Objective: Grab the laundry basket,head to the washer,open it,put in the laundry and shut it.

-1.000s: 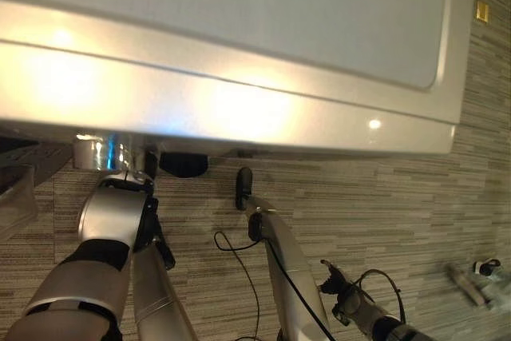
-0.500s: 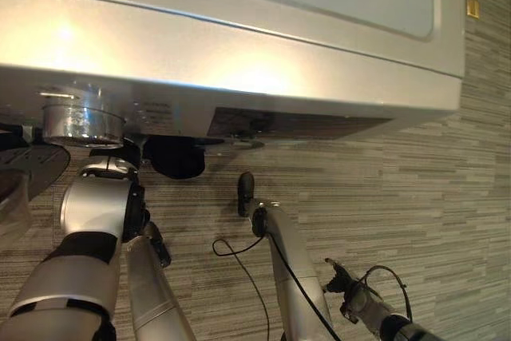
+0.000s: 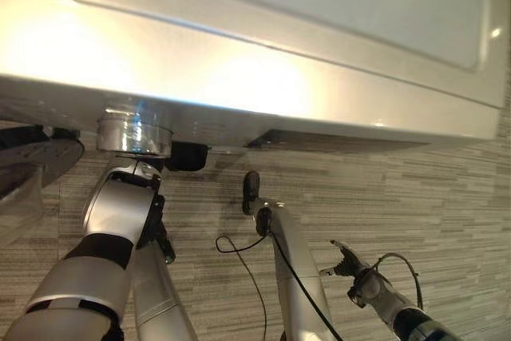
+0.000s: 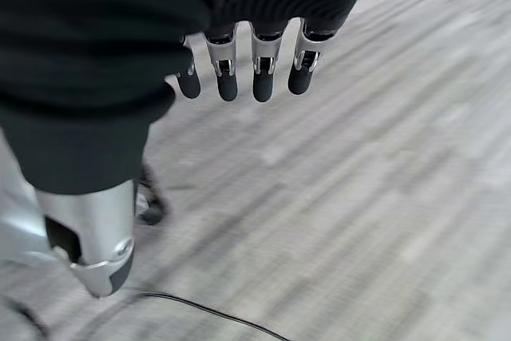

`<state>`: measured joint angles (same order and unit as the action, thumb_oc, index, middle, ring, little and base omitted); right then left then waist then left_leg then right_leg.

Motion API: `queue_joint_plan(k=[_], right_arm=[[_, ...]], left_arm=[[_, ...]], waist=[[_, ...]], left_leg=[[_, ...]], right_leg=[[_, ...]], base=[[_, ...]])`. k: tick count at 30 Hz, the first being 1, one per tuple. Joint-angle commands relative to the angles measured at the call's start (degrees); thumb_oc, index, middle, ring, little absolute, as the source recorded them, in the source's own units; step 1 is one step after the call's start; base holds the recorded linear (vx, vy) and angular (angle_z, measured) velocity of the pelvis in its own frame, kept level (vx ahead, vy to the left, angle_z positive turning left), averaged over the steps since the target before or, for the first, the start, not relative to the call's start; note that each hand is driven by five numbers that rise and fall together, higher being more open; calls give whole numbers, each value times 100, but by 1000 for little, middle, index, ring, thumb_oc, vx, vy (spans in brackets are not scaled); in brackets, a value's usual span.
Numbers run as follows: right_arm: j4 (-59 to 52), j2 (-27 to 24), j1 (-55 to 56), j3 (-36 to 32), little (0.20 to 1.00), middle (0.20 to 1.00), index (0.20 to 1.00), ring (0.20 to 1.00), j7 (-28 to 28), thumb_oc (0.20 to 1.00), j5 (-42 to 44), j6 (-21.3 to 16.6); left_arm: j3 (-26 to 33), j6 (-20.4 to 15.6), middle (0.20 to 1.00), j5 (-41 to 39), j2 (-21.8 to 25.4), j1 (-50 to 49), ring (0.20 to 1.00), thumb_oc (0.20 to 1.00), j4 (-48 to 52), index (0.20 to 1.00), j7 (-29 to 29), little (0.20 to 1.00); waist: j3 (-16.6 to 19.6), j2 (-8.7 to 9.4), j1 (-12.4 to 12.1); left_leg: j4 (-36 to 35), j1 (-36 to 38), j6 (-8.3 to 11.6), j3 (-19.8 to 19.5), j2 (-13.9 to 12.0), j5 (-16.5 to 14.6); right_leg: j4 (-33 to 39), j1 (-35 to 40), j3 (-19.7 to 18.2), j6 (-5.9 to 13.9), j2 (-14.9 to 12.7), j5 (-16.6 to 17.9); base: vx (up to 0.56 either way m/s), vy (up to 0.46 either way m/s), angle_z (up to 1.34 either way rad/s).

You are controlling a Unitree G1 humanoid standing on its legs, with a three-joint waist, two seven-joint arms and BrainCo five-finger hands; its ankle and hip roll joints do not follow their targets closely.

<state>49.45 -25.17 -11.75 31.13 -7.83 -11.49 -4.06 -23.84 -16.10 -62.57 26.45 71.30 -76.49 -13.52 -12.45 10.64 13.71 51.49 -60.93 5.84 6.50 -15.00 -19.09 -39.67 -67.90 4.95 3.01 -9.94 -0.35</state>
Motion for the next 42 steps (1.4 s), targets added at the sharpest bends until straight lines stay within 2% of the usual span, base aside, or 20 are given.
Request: queue_joint_plan(k=[1, 3, 6, 8, 10, 12, 13, 14, 15, 18, 19, 20, 22, 23, 25, 26, 29, 32, 36, 42], right_arm=[[-120, -1011, 132, 107, 1000, 1000, 1000, 1000, 297, 1000, -265, 196], [-307, -1175, 86, 137, 1000, 1000, 1000, 1000, 341, 1000, -367, 238], [-774, -1503, 91, 54, 1000, 1000, 1000, 1000, 376, 1000, -520, 187], [-1209, -1797, 196, -125, 1000, 1000, 1000, 1000, 469, 1000, -601, 196], [-1367, -1910, 393, -350, 1000, 1000, 1000, 1000, 489, 1000, -675, 151], [-1489, -1922, 577, -485, 1000, 1000, 1000, 1000, 519, 1000, -751, 157], [-1205, -1760, 641, -462, 1000, 1000, 1000, 1000, 404, 1000, -772, 81], [-308, -1300, 600, -401, 1000, 1000, 1000, 1000, 291, 1000, -764, 126], [297, -811, 451, -240, 1000, 1000, 1000, 1000, 224, 1000, -722, 168], [732, -330, 393, -303, 1000, 1000, 1000, 1000, 150, 1000, -633, 250], [832, -189, 419, -343, 1000, 1000, 1000, 1000, 103, 1000, -623, 289], [1106, 57, 435, -463, 1000, 1000, 1000, 1000, 65, 1000, -581, 374], [1360, 223, 381, -633, 1000, 1000, 1000, 1000, 21, 1000, -423, 414], [1361, 224, 381, -627, 1000, 1000, 1000, 1000, 20, 1000, -422, 413], [1346, 86, 325, -806, 1000, 1000, 1000, 1000, 84, 1000, -322, 460], [1428, 20, 302, -918, 1000, 1000, 1000, 1000, 122, 1000, -255, 476], [1673, 17, 259, -1051, 1000, 1000, 1000, 1000, 136, 1000, -178, 476], [1802, 50, 275, -1141, 1000, 1000, 1000, 1000, 165, 1000, -149, 499], [1997, 242, 402, -1236, 1000, 1000, 1000, 1000, 259, 1000, -105, 554], [2516, 571, 856, -1366, 1000, 1000, 1000, 1000, 388, 1000, 57, 639]], left_arm=[[-1565, 1394, 1000, 4567, 356, 2245, 1000, 1000, -486, 1000, 847, 1000], [-2423, 1690, 1000, 6527, 247, 2383, 1000, 1000, -650, 1000, 670, 1000], [-3212, 1861, 1000, 8309, 171, 1974, 1000, 1000, -688, 1000, 1055, 1000], [-3657, 1819, 1000, 9183, 129, 1704, 1000, 1000, -339, 1000, 1267, 1000], [-3754, 1672, 1000, 9358, 234, 1435, 1000, 1000, 142, 1000, 1219, 1000], [-3423, 1621, 1000, 8936, 319, 1185, 1000, 1000, 519, 1000, 1154, 1000], [-2998, 1548, 1000, 8395, 421, 1004, 1000, 1000, 727, 1000, 1057, 1000], [-2316, 1354, 1000, 7536, 602, 737, 1000, 1000, 1427, 1000, 572, 1000], [-1600, 1287, 1000, 7118, 461, 74, 1000, 1000, 2242, 1000, -7, 1000], [-762, 1146, 1000, 6731, 520, -1118, 1000, 1000, 3752, 1000, -199, 1000], [-463, 1060, 1000, 6483, 567, -1746, 1000, 1000, 4368, 1000, -35, 1000], [-44, 869, 1000, 5994, 571, -2953, 1000, 1000, 5343, 1000, 324, 1000], [127, 745, 1000, 5599, 515, -4066, 1000, 1000, 5986, 1000, 656, 1000], [135, 751, 1000, 5599, 520, -4077, 1000, 1000, 5997, 1000, 658, 1000], [-95, 772, 1000, 4711, 776, -5580, 1000, 1000, 6555, 1000, 1611, 1000], [-136, 917, 1000, 4689, 849, -6007, 1000, 1000, 6625, 1000, 1873, 1000], [-112, 1047, 1000, 5203, 734, -6349, 1000, 1000, 6242, 1000, 1974, 1000], [-117, 1094, 1000, 5580, 562, -6457, 1000, 1000, 5941, 1000, 1981, 1000], [98, 1137, 1000, 5946, -15, -6776, 1000, 1000, 4866, 1000, 1786, 1000], [506, 1195, 1000, 5716, -980, -6973, 1000, 1000, 2550, 1000, 1390, 1000]], waist=[[479, -498, 322], [462, -500, 378], [456, -502, 464], [517, -512, 487], [566, -501, 445], [579, -507, 390], [561, -518, 314], [503, -537, 96], [420, -511, -18], [311, -499, -222], [293, -501, -298], [247, -516, -459], [181, -541, -630], [169, -534, -628], [-10, -680, -855], [-120, -720, -913], [-231, -789, -969], [-195, -828, -987], [163, -928, -1038], [812, -1003, -1099]], left_leg=[[-657, -18, -204, -301, -216, 535], [-753, 91, -206, -293, -255, 570], [-900, 257, -199, -280, -295, 586], [-949, 354, -208, -342, -312, 563], [-947, 403, -215, -429, -309, 552], [-943, 461, -214, -468, -328, 544], [-954, 503, -210, -477, -317, 560], [-973, 530, -219, -528, -267, 591], [-1003, 577, -205, -556, -239, 612], [-1162, 776, -169, -517, -172, 642], [-1260, 909, -157, -480, -160, 653], [-1431, 1196, -130, -427, -111, 676], [-1572, 1604, -129, -389, -33, 684], [-1583, 1629, -129, -382, -32, 687], [-1847, 2613, -212, -279, 165, 631], [-2124, 3120, -309, -176, 272, 823], [-2556, 3964, -345, -98, 408, 874], [-2829, 4345, -344, -50, 470, 923], [-3778, 5112, -240, -19, 613, 1301], [-5039, 5895, -20, -138, 599, 1890]], right_leg=[[-294, 751, 28, 308, -72, -1091], [-176, 868, 49, 360, -74, -1033], [-86, 984, 51, 397, -16, -1017], [-11, 1093, 73, 408, 34, -1030], [13, 1218, 142, 422, 61, -1070], [10, 1306, 218, 415, 58, -1106], [4, 1348, 226, 402, 53, -1117], [-1, 1409, 309, 382, 8, -1145], [0, 1477, 391, 356, 7, -1170], [81, 1651, 477, 329, 7, -1183], [141, 1772, 504, 329, 9, -1183], [303, 2079, 544, 351, 9, -1163], [467, 2479, 540, 404, 1, -1105], [475, 2498, 536, 404, 1, -1103], [686, 3441, 494, 468, -65, -1107], [912, 3936, 545, 457, -124, -934], [1242, 4772, 599, 594, -231, -812], [1447, 5141, 628, 645, -271, -758], [2249, 5841, 768, 748, -318, -486], [3511, 6749, 943, 684, -107, -251]], base=[[-15, 86, -22], [4, 72, -12], [16, 44, -3], [39, 11, -4], [46, -57, 0], [29, -60, 5], [18, -82, 6], [14, -140, 8], [1, -141, 19], [-15, -35, 35], [0, 12, 11], [15, 35, -9], [18, 60, -17], [55, 95, 10], [80, 183, 29], [20, 146, -11], [105, 103, 5], [90, 48, 28], [104, 4, -1], [129, -79, 11]])
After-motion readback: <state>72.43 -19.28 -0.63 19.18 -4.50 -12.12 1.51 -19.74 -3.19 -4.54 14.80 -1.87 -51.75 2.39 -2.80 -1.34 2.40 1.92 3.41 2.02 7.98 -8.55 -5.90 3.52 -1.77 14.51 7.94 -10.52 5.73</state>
